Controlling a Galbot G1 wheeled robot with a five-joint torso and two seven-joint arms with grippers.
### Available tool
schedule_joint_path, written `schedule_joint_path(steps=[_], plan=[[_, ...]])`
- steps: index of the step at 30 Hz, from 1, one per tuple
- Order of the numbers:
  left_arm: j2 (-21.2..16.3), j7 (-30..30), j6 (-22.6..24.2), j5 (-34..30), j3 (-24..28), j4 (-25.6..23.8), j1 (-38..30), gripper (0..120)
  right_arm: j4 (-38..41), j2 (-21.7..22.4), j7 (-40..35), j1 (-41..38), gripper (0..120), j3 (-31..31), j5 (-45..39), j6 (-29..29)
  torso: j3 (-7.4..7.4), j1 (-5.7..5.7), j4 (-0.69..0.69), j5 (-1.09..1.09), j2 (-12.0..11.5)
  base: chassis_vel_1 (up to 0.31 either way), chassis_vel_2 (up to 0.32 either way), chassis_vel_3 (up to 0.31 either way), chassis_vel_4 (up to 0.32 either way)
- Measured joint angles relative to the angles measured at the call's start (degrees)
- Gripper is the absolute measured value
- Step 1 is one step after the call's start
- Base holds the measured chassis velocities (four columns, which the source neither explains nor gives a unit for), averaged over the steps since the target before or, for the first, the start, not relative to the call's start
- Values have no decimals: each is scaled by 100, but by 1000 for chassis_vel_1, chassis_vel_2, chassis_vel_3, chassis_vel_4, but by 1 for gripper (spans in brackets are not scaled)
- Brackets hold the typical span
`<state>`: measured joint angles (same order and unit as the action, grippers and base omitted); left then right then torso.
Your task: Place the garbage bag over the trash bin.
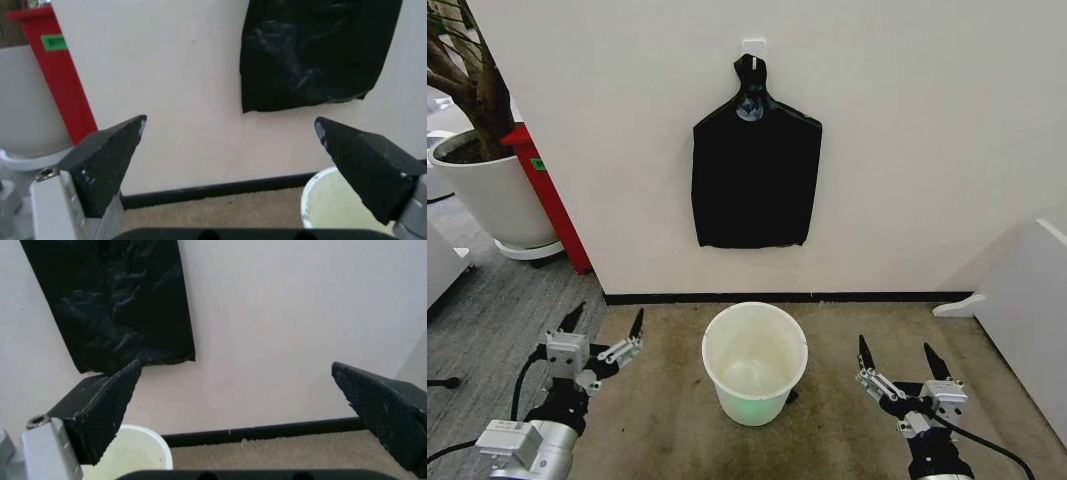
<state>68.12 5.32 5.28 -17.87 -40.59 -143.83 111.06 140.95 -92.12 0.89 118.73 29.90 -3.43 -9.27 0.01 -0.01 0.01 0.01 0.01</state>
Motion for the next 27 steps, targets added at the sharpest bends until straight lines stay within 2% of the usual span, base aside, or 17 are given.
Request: schedule_joint_path(steps=[4, 8, 10, 15, 20, 22, 26, 27], plan=[[-62, 146, -1, -34, -4, 16, -9, 100, 22, 5, 1, -43, 100, 7, -52, 64, -1, 0, -2, 1, 0, 0, 0, 0, 0], [-173, 142, 77, -251, -141, 32, -22, 100, -18, 292, -76, -800, 100, 162, -505, 880, -1, 0, 0, -2, -1, 0, 0, 0, 0], [-257, 104, 94, -359, -208, 37, -56, 100, -39, 366, -99, -1000, 100, 197, -625, 1094, -1, 0, 2, -2, -1, 0, 0, 0, 0], [-441, 269, 63, -591, -242, 43, -136, 100, -52, 384, -110, -1050, 100, 207, -652, 1146, -1, 0, -2, 0, -1, 0, 0, 0, 0], [-639, 406, -270, -909, -336, 46, -66, 100, -55, 410, -118, -1076, 100, 207, -697, 1169, -1, 0, -1, 0, -2, 0, 0, 0, 0], [-743, 407, -465, -983, -400, 48, 80, 100, -69, 545, -175, -1194, 100, 208, -910, 1245, -1, 0, -3, 0, -2, 0, 0, 0, 0], [-719, 356, -537, -893, -500, 52, 394, 100, -169, 1023, -386, -1597, 100, 220, -1623, 1481, -1, 0, 0, -2, -2, 0, 0, 0, 0], [-719, 356, -537, -893, -500, 52, 394, 100, -169, 1023, -386, -1597, 100, 220, -1623, 1481, -1, 0, 0, -2, -2, 0, 0, 0, 0]])
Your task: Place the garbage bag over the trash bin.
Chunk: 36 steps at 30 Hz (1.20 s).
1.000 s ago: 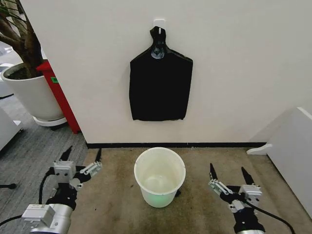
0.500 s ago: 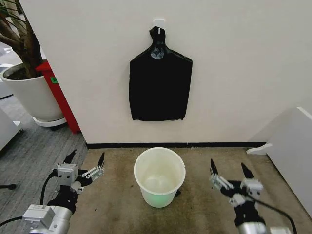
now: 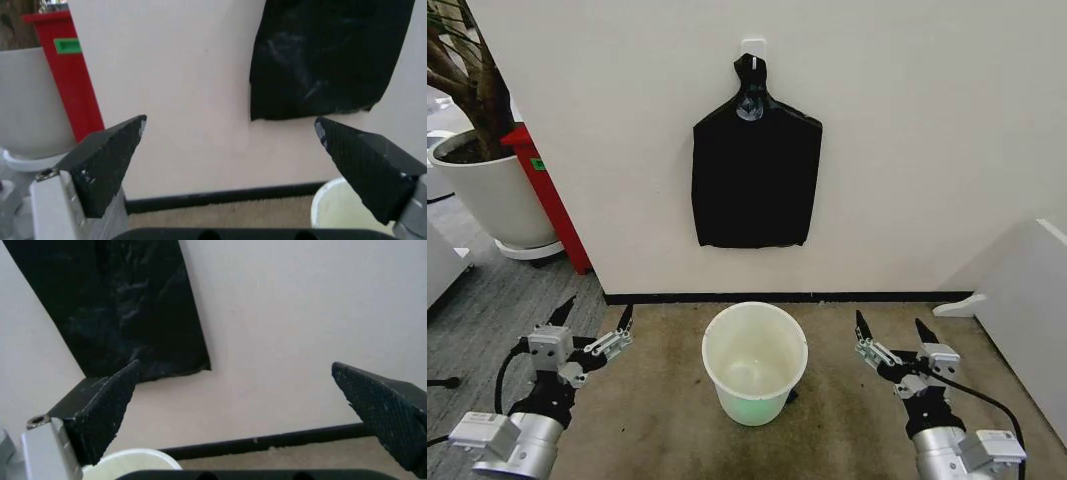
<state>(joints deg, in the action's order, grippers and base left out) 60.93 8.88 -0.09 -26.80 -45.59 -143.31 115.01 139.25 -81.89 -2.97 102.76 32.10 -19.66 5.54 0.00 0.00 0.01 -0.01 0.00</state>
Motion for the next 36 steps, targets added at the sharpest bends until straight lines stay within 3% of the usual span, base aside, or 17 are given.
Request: schedule_joint_path(steps=[4, 6, 17, 30, 33, 35, 36], plan=[[310, -75, 0, 290, 47, 2, 175, 100, -114, 507, -227, -426, 100, 11, -769, 252, 0, 0, 1, 0, 0, 0, 0, 0, 0], [455, -117, -4, 411, 88, 4, 209, 100, -252, 756, -223, -532, 100, 1, -700, 63, 0, 0, 3, 1, 0, 0, 0, 0, 0], [537, -185, 36, 458, 67, 6, 110, 100, -249, 459, 74, -192, 100, 29, 365, -533, 1, 0, -1, 1, 0, 0, 0, 0, 0], [514, -179, 90, 388, 56, 6, -22, 100, -238, 381, 4, -137, 100, -20, 277, -452, 0, 0, -1, 1, 0, 0, 0, 0, 0], [380, -149, 106, 149, -4, 7, -168, 100, -235, 555, -101, -258, 100, -22, -171, -235, 1, 0, -2, 1, 0, 0, 0, 0, 0], [193, -129, 62, -187, -72, 6, -267, 100, -161, 1010, -377, -745, 100, -43, -1285, 159, 0, 0, -2, 2, 0, 0, 0, 0, 0], [193, -129, 62, -187, -72, 6, -267, 100, -161, 1010, -377, -745, 100, -43, -1285, 159, 0, 0, -2, 2, 0, 0, 0, 0, 0]])
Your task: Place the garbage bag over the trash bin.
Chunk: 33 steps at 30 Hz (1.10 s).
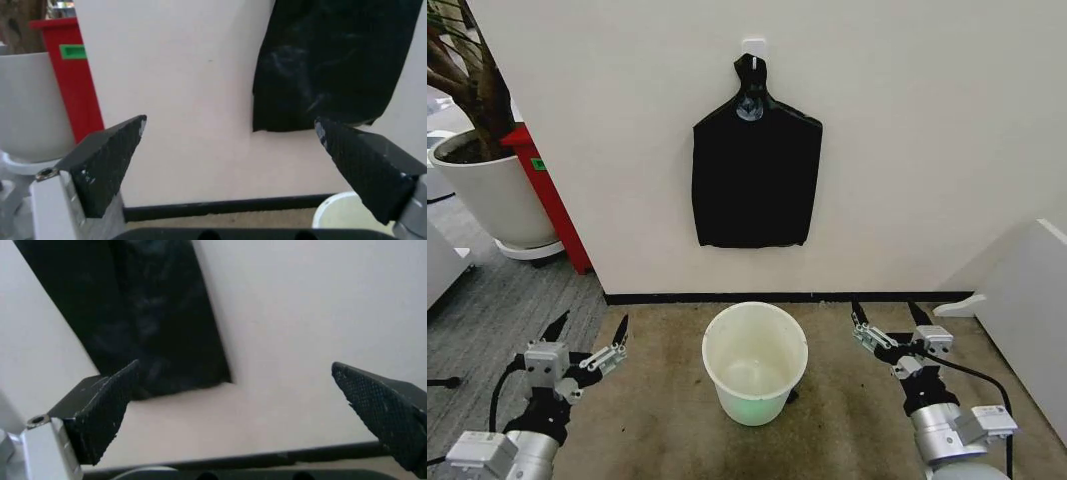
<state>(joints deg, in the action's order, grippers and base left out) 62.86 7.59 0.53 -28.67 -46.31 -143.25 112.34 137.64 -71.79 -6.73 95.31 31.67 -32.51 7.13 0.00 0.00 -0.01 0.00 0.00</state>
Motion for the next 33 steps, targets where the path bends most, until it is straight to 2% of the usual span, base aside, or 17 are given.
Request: schedule_joint_path(steps=[2, 3, 5, 6, 7, 11, 14, 17, 22, 25, 29, 33], plan=[[-39, 44, -47, -145, -6, 1, 15, 100, -90, 265, -68, -414, 100, -28, -602, 113, 0, 0, 0, 0, 0, 0, 0, 0, 0], [-40, 69, -115, -214, -6, 1, 70, 100, -330, 471, -81, -866, 100, -95, -1247, 133, 0, 0, 2, 0, 0, 0, 0, 0, 0], [-26, 65, -193, -239, -25, 1, 205, 100, -652, 615, -109, -1426, 100, -224, -2123, 124, -1, 0, 1, -1, 0, 0, 0, 0, 0], [-26, 65, -193, -239, -25, 1, 205, 100, -652, 615, -109, -1426, 100, -224, -2123, 124, -1, 0, 1, -1, 0, 0, 0, 0, 0], [-12, 38, -233, -240, -49, 0, 285, 100, -826, 655, -161, -1832, 100, -334, -2683, 87, -1, 0, 1, -1, 0, 0, 0, 0, 0], [92, -145, -342, -22, -123, 1, 562, 100, -1250, 508, -761, -3460, 100, -1067, -4560, -88, -1, 0, 3, 0, 0, 0, 0, 0, 0], [183, -216, -363, 108, -118, 1, 630, 100, -1509, 222, -1269, -4271, 100, -1543, -5226, -219, -1, 0, 3, 0, -1, 0, 0, 0, 0], [219, -247, -364, 160, -113, 1, 656, 100, -1640, 70, -1491, -4650, 100, -1709, -5449, -258, -1, 0, 3, 1, -1, 0, 0, 0, 0], [370, -319, -384, 300, -114, 1, 770, 100, -2446, -650, -1746, -5902, 100, -2119, -5776, -430, -1, 0, 1, 2, -1, 0, 0, 0, 0], [424, -330, -387, 324, -115, 1, 797, 100, -2717, -840, -1762, -6147, 100, -2197, -5780, -498, -1, 1, 2, 3, 0, 0, 0, 0, 0], [551, -349, -388, 344, -115, 1, 836, 100, -3548, -1305, -1741, -6679, 100, -2354, -5581, -532, -1, 0, 3, 2, -1, 0, 0, 0, 0], [600, -357, -386, 351, -106, 1, 830, 100, -4044, -1512, -1634, -6957, 100, -2377, -5340, -512, 0, 1, 2, 2, -1, 0, 0, 0, 0]])
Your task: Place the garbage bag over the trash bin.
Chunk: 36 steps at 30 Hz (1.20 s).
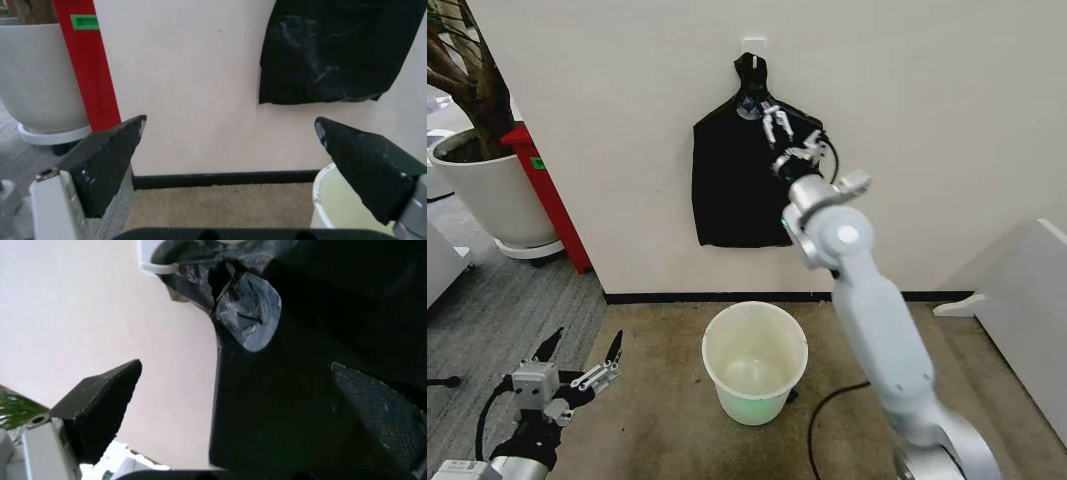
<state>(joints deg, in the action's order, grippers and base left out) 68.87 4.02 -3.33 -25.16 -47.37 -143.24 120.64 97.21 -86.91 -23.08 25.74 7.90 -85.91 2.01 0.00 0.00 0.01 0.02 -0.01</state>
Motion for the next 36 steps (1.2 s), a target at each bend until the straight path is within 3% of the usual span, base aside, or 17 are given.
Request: schedule_joint_path(steps=[7, 13, 26, 28, 33, 36], plan=[[35, -26, 9, 58, -6, 0, 0, 100, -566, -171, 146, -301, 96, 124, 234, 42, 0, 0, -2, -2, 0, 0, 0, 0, 0], [34, -67, 19, 111, -25, 0, -23, 100, -768, -177, 233, -419, 77, 119, 343, 76, 0, 0, -1, -2, 0, 0, 0, 0, 0], [175, -92, 36, 149, -23, 0, -49, 100, -888, -171, 200, -635, 25, 20, 343, 94, 0, 0, -1, -2, 1, 0, 0, 0, 0], [176, -92, 36, 149, -23, 0, -52, 100, -895, -172, 199, -637, 23, 17, 344, 94, 0, 0, -1, -2, 1, 0, 0, 0, 0], [175, -92, 43, 149, -23, 0, -60, 100, -932, -173, 142, -644, 1, 14, 310, 94, 0, 0, -1, -2, 1, 0, 0, 0, 0], [176, -92, 44, 149, -23, 0, -69, 100, -900, -170, 79, -634, 0, 25, 151, 75, 0, 0, -1, -2, 1, 0, 0, 0, 0]])
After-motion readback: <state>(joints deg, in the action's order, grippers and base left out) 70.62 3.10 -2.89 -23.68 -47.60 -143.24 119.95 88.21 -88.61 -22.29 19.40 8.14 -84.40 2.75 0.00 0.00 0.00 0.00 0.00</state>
